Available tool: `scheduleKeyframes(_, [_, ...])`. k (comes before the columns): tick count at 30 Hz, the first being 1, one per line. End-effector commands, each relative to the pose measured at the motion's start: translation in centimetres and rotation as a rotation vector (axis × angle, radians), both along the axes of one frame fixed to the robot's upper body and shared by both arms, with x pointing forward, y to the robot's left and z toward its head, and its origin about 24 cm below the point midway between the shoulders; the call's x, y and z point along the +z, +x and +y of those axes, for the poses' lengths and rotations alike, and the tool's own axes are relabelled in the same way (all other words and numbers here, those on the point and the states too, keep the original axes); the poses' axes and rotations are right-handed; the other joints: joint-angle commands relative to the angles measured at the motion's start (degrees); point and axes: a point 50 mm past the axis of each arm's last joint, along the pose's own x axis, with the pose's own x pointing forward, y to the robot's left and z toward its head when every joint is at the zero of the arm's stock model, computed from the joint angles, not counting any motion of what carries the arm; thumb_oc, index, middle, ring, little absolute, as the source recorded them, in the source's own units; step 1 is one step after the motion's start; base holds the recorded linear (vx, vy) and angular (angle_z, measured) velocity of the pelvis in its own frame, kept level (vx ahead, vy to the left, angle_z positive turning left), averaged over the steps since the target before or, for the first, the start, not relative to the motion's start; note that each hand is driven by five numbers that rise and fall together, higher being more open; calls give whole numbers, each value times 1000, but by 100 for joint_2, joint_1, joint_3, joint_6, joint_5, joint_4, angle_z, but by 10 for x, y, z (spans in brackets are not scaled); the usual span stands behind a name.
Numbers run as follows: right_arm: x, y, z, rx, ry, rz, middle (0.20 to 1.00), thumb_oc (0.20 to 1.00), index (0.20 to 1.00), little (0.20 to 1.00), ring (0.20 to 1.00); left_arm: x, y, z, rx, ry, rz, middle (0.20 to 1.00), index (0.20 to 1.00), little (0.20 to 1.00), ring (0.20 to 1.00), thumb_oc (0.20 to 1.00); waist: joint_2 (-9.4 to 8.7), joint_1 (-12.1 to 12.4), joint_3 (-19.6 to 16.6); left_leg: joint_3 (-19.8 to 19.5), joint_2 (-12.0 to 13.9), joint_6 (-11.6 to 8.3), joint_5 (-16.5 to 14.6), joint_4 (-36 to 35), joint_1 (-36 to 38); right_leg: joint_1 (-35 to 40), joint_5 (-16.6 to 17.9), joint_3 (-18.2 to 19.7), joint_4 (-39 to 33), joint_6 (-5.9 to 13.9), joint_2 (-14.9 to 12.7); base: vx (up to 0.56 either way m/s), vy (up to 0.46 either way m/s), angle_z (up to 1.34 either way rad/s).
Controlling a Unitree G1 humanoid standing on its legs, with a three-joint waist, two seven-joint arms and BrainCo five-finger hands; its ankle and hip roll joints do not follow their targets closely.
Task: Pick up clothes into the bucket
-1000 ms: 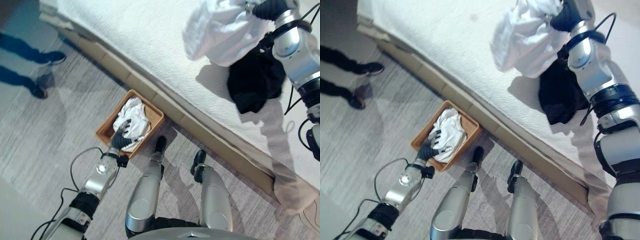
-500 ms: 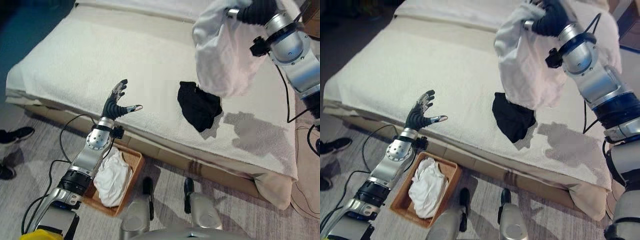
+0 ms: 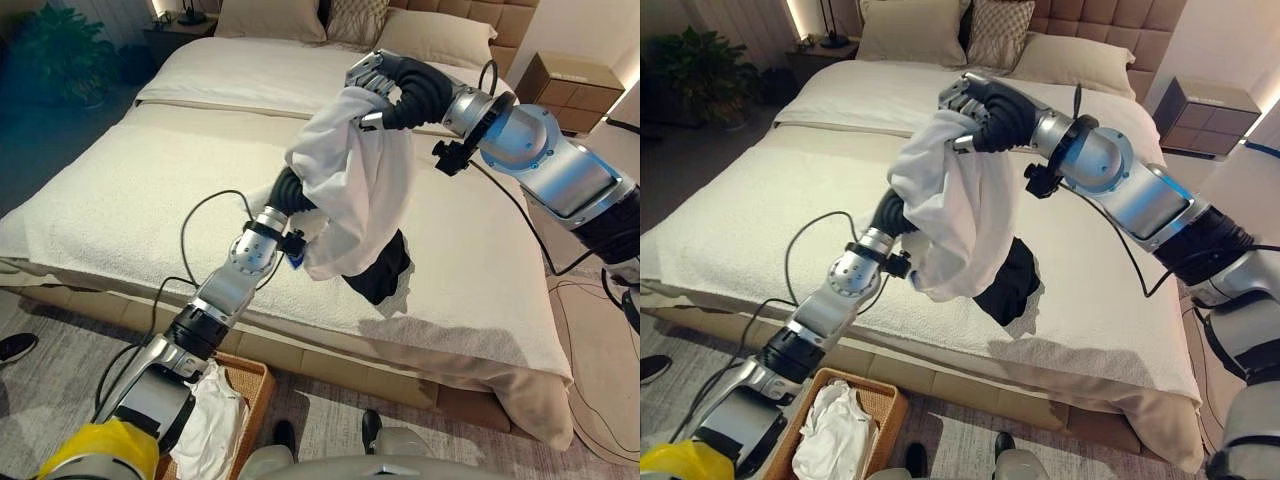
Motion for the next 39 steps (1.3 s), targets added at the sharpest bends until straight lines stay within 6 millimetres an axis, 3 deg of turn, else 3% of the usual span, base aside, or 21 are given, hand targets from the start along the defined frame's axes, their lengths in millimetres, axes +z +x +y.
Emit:
scheduleKeyframes(1, [13, -14, 12, 109, 77, -17, 200, 200, 200, 200, 200, 4, 5, -18, -86, -39, 40, 1000, 1000, 1000, 1000, 1000, -221, 60, -341, -37, -107, -52, -635, 483, -117, 65, -46, -173, 12, 296, -233, 0, 0, 0])
scheduleKeyframes(3, [8, -15, 19, 148, 103, 15, 200, 200, 200, 200, 200, -6, 1, -36, -185, -111, 145, 1000, 1000, 1000, 1000, 1000, -207, 39, -367, -38, -99, -50, -626, 457, -80, 102, -51, -192, -12, 289, -226, 0, 0, 0])
scheduleKeyframes(7, [1, -17, 25, 183, 110, 66, 200, 200, 200, 200, 200, -9, -7, -53, -326, -175, 251, 1000, 1000, 1000, 1000, 1000, -169, 27, -392, -67, -88, -61, -607, 430, -55, 136, -47, -243, -48, 288, -223, 0, 0, 0])
scheduleKeyframes(8, [-3, -17, 25, 187, 121, 93, 200, 200, 200, 200, 200, -10, -13, -58, -402, -202, 310, 445, 445, 445, 445, 445, -149, 22, -399, -82, -80, -71, -593, 413, -50, 165, -48, -261, -65, 284, -230, 0, 0, 0])
scheduleKeyframes(10, [-6, -16, 23, 177, 120, 95, 200, 200, 200, 200, 200, -17, -16, -60, -421, -201, 354, 200, 200, 200, 200, 200, -150, 15, -392, -107, -79, -75, -590, 411, -36, 180, -58, -283, -57, 282, -236, 0, 0, 0])
scheduleKeyframes(16, [-8, -12, 16, 145, 156, 87, 200, 200, 200, 200, 200, -35, -21, -57, -446, -338, 500, 200, 200, 200, 200, 200, -153, 11, -393, -144, -78, -81, -594, 391, -7, 216, -102, -337, -30, 268, -230, 17, -7, 3])
scheduleKeyframes(18, [-9, -8, 10, 111, 190, 86, 398, 398, 398, 398, 398, -45, -25, -54, -451, -403, 563, 200, 200, 200, 200, 200, -157, 18, -390, -159, -80, -77, -597, 380, -4, 225, -116, -343, -22, 260, -227, 19, -4, 8])
scheduleKeyframes(19, [-11, -6, 5, 87, 199, 83, 564, 564, 564, 564, 564, -49, -27, -52, -446, -436, 588, 200, 200, 200, 200, 200, -160, 24, -393, -167, -84, -76, -599, 377, -2, 228, -122, -362, -14, 258, -232, 27, -3, 10])
scheduleKeyframes(20, [-12, -1, -4, 32, 217, 63, 1000, 1000, 1000, 1000, 1000, -57, -31, -49, -436, -489, 628, 200, 200, 200, 200, 200, -160, 46, -379, -189, -96, -68, -613, 381, -7, 226, -141, -381, 9, 252, -234, 18, -2, 12])
scheduleKeyframes(23, [-14, 2, -10, -2, 231, 64, 1000, 1000, 1000, 1000, 1000, -61, -32, -47, -427, -504, 641, 200, 200, 200, 200, 200, -163, 60, -370, -205, -102, -62, -623, 394, -17, 226, -152, -390, 21, 249, -238, 10, 1, 10])
scheduleKeyframes(27, [-19, 17, -44, -198, 249, 11, 1000, 1000, 1000, 1000, 1000, -79, -39, -30, -348, -564, 675, 200, 200, 200, 200, 200, -191, 165, -274, -297, -154, -20, -674, 507, -98, 202, -211, -448, 123, 241, -272, -2, 2, 1])
scheduleKeyframes(31, [-26, 23, -63, -288, 301, 13, 1000, 1000, 1000, 1000, 1000, -89, -45, -18, -302, -564, 688, 200, 200, 200, 200, 200, -207, 239, -212, -361, -184, -8, -685, 547, -159, 177, -223, -491, 146, 239, -287, -15, 0, 5])
scheduleKeyframes(33, [-44, 25, -89, -406, 362, 29, 1000, 1000, 1000, 1000, 1000, -96, -50, 3, -216, -554, 664, 200, 200, 200, 200, 200, -204, 334, -113, -438, -201, 3, -681, 594, -259, 135, -233, -557, 170, 235, -309, -38, -1, 12])
scheduleKeyframes(35, [-50, 25, -96, -441, 385, 34, 1000, 1000, 1000, 1000, 1000, -97, -52, 11, -190, -530, 646, 200, 200, 200, 200, 200, -205, 369, -88, -467, -209, 10, -682, 609, -291, 118, -238, -576, 179, 236, -316, -24, 0, 20])
scheduleKeyframes(39, [-89, 18, -123, -571, 490, 86, 1000, 1000, 1000, 1000, 1000, -105, -63, 52, -27, -496, 588, 200, 200, 200, 200, 200, -199, 530, 37, -559, -260, 40, -696, 719, -452, 25, -259, -652, 244, 227, -350, -29, 1, 14])
